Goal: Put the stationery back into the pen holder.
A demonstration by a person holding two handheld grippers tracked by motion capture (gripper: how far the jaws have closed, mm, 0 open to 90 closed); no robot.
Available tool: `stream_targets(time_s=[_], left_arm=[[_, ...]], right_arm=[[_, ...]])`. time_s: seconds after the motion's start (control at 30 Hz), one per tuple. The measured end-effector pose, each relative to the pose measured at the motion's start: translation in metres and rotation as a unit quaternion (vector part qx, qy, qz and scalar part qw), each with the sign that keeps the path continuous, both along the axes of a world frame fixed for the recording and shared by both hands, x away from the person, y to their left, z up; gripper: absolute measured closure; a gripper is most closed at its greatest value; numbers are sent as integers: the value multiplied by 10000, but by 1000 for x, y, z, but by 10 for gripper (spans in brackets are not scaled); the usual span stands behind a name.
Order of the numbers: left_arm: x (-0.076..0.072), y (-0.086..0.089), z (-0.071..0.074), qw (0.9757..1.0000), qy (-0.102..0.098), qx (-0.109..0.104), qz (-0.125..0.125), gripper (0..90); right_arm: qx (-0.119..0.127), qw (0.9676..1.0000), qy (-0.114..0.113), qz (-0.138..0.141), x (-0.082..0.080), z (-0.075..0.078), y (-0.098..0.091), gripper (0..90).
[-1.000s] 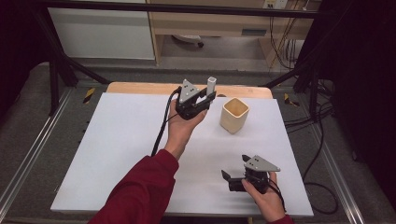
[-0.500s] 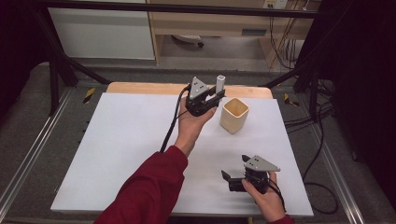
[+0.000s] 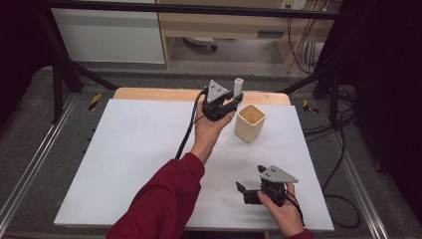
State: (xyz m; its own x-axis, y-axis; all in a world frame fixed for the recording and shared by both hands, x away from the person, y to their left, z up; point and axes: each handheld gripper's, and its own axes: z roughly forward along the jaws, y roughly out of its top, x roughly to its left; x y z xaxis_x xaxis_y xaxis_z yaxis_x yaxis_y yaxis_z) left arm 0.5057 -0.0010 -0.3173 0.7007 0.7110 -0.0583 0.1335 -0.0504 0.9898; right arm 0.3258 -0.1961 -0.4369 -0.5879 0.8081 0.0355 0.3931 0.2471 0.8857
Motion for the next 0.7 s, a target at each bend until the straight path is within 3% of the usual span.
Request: stream_targets(time_s=[0.27, 0.7], left_arm=[[5, -6, -2, 10000, 72, -20, -2, 688], [6, -18, -8, 9996, 208, 138, -99, 687]], right_arm=[[20, 10000, -27, -3, 0, 1, -1, 36], [-8, 10000, -27, -6, 0, 1, 0, 36]])
